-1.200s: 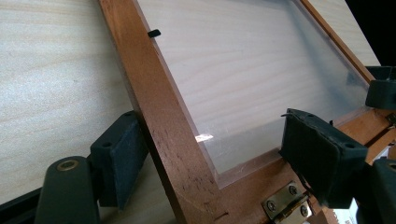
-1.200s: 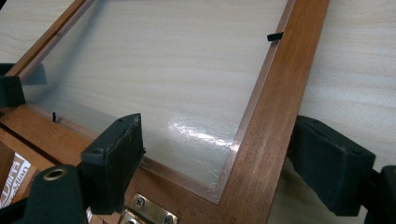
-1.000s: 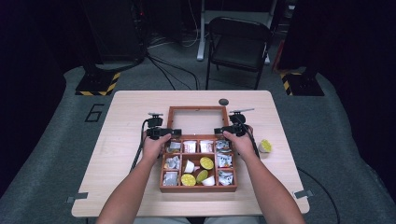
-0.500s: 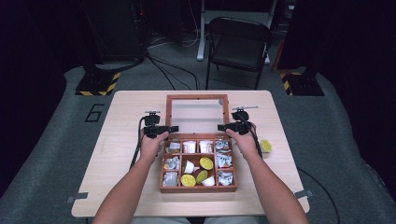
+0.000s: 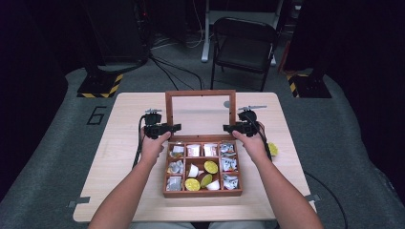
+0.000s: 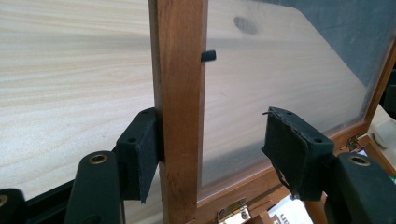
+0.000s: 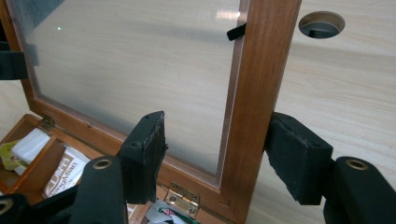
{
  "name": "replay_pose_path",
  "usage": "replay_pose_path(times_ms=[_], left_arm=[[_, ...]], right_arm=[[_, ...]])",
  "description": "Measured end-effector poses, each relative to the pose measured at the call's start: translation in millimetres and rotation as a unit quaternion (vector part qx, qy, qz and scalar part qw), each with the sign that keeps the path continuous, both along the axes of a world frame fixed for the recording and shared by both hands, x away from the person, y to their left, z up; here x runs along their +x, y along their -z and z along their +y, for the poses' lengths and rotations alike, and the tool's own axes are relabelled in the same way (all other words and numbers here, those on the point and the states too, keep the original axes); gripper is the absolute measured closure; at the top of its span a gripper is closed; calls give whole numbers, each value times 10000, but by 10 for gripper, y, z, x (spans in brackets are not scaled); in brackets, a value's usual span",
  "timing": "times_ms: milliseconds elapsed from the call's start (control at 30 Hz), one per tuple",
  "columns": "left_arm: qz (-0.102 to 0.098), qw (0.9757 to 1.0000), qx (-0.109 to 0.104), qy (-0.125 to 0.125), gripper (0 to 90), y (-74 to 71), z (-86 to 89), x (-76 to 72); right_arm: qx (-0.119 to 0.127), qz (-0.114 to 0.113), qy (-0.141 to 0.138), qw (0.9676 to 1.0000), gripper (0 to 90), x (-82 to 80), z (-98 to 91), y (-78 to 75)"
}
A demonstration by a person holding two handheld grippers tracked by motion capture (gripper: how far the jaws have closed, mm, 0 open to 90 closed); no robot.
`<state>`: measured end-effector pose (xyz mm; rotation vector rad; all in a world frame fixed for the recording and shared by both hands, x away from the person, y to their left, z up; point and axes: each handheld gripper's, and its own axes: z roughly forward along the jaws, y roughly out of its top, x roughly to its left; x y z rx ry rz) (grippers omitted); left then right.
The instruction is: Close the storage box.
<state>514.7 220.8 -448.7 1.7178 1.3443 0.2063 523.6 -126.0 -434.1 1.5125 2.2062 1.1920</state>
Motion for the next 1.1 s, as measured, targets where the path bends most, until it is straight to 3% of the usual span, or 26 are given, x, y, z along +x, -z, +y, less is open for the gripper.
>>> replay_pose_path(times_ms=[233,367,533,733,933,1100], left_arm=[[-221,9998,-19,-8,386,-99,10,-70],[-380,9992,-80,18,399,-192,29,-129],[-560,9982,-186,62,415,-321,47,-212],[-696,9973,-60,219,400,-401,52,-326],[-945,9948,60,366,387,-517,47,-501],[-1075,9930,144,459,385,-523,53,-616]], right_arm=[[-145,-188,-130,9996,379,-99,-2,-87],[-87,-402,-112,9991,383,-161,-20,-179],[-39,-508,-169,9986,389,-243,-42,-319],[-6,-616,-190,9979,408,-355,-65,-445],[110,-715,-263,9970,429,-509,-127,-543],[217,-790,-305,9962,439,-632,-159,-607]])
